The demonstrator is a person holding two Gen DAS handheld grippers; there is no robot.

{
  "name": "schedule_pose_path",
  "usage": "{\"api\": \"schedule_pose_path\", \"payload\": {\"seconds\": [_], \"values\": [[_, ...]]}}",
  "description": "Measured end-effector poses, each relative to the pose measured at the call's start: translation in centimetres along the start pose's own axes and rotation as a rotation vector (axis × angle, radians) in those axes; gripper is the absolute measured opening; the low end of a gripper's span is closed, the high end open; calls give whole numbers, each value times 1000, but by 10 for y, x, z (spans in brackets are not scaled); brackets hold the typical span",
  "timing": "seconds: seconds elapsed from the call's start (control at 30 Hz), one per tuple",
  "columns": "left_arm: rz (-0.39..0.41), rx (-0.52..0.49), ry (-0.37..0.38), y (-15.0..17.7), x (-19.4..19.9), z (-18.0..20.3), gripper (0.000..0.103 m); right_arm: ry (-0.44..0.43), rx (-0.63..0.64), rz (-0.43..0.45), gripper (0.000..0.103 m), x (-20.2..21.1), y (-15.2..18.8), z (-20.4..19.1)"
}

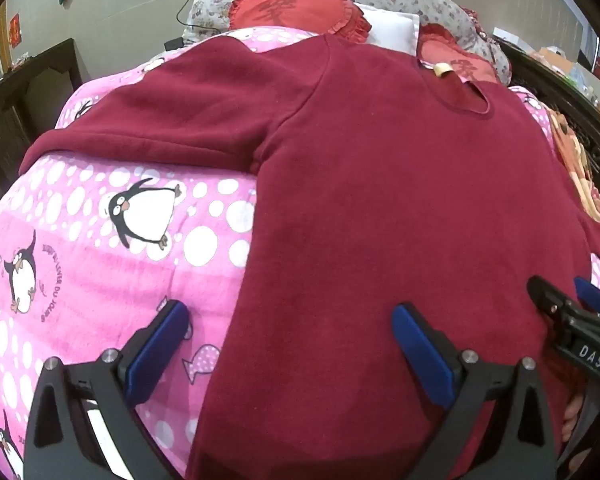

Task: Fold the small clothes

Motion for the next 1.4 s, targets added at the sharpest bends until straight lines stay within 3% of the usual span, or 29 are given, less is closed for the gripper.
{"api": "schedule_pose_path", "payload": {"seconds": [0.77,0.9,1.07,1.4], "values": [[-17,4,-5,0,4,-1,103,-3,-2,-2,87,-2,-1,2],[-38,-3,0,-2,15,-3,102,-16,15,-41,84,0,-2,6],[16,-72,-45,-16,44,-4,102,16,101,-40,75,24,-4,7],[94,-111,6,-53,107,7,102,-22,69,7,74,96,-23,14]]}}
Point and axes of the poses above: each gripper's, at about its wrist camera, not at the fingertips, and x roughly against the way its jaws point, z to its right, y to its underside, the point moved 5 cm from there along -x, roughly the way its jaws point
